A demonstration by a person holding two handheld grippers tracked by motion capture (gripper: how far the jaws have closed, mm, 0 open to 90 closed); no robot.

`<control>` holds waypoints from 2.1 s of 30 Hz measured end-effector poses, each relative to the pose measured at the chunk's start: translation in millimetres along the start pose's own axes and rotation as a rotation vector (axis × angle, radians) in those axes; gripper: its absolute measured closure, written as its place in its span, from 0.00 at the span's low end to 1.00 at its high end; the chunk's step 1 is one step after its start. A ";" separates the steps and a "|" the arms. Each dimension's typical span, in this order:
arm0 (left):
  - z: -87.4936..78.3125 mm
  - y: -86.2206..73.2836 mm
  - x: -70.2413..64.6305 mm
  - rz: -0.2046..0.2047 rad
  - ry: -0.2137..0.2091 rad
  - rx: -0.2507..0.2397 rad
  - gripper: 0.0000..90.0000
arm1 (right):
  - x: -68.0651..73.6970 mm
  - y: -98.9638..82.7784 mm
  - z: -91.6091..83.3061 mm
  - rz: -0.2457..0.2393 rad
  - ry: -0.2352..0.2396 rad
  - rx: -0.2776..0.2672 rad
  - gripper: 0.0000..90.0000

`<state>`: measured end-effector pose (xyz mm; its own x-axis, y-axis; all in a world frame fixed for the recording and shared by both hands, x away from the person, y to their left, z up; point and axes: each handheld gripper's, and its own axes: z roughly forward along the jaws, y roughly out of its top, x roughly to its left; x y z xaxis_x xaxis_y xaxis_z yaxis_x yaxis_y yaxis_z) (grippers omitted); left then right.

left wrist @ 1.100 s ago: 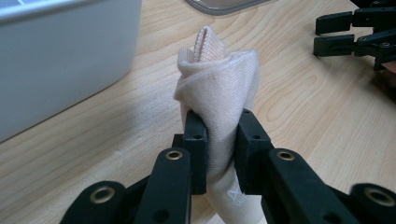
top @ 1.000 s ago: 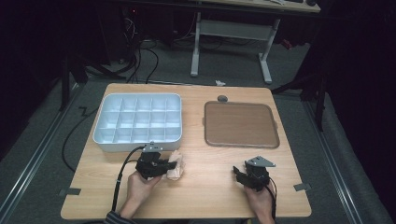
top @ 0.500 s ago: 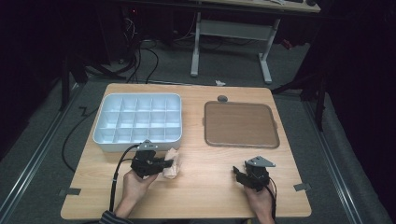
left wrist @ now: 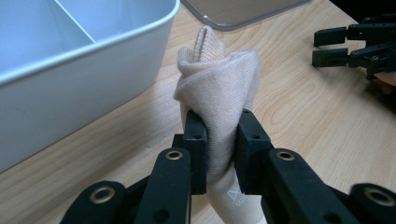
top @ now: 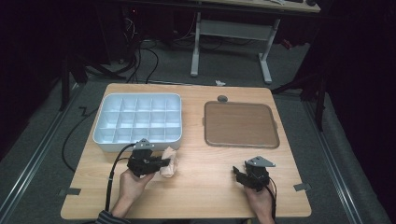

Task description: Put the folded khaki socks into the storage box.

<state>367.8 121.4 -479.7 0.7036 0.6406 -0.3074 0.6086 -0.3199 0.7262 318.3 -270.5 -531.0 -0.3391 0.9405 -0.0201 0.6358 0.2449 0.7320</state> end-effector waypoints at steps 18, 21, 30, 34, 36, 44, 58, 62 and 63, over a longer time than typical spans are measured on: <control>-12.3 4.2 7.1 -0.013 0.006 -0.027 0.86 | 0.1 0.0 0.0 -0.001 0.002 0.000 0.47; -15.0 4.7 9.1 -0.017 0.009 -0.028 0.86 | 0.2 0.0 0.0 0.001 0.001 0.001 0.47; -24.5 11.3 11.4 -0.005 0.023 -0.039 0.86 | 0.1 0.0 0.0 -0.001 0.001 0.000 0.47; -26.5 11.3 13.9 -0.013 0.024 -0.042 0.86 | 0.1 0.0 0.0 -0.001 0.001 0.000 0.47; -27.1 11.6 15.0 -0.018 0.023 -0.043 0.86 | 0.1 0.0 0.0 -0.001 0.002 0.001 0.47; -31.1 10.6 18.7 -0.018 0.035 -0.034 0.86 | 0.1 0.0 0.0 -0.001 0.002 0.000 0.47; -44.2 18.1 26.6 -0.020 0.051 -0.056 0.86 | 0.1 0.0 0.1 -0.001 0.001 0.000 0.47; -47.3 20.0 28.5 -0.024 0.055 -0.061 0.86 | 0.2 0.0 0.1 0.000 0.001 0.001 0.47; -48.7 20.5 28.6 -0.022 0.057 -0.063 0.86 | 0.1 0.0 0.1 -0.001 0.001 0.000 0.47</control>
<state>382.5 167.2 -443.7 0.6671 0.6864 -0.2896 0.5981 -0.2616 0.7576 318.3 -270.4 -531.1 -0.3407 0.9400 -0.0204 0.6355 0.2462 0.7318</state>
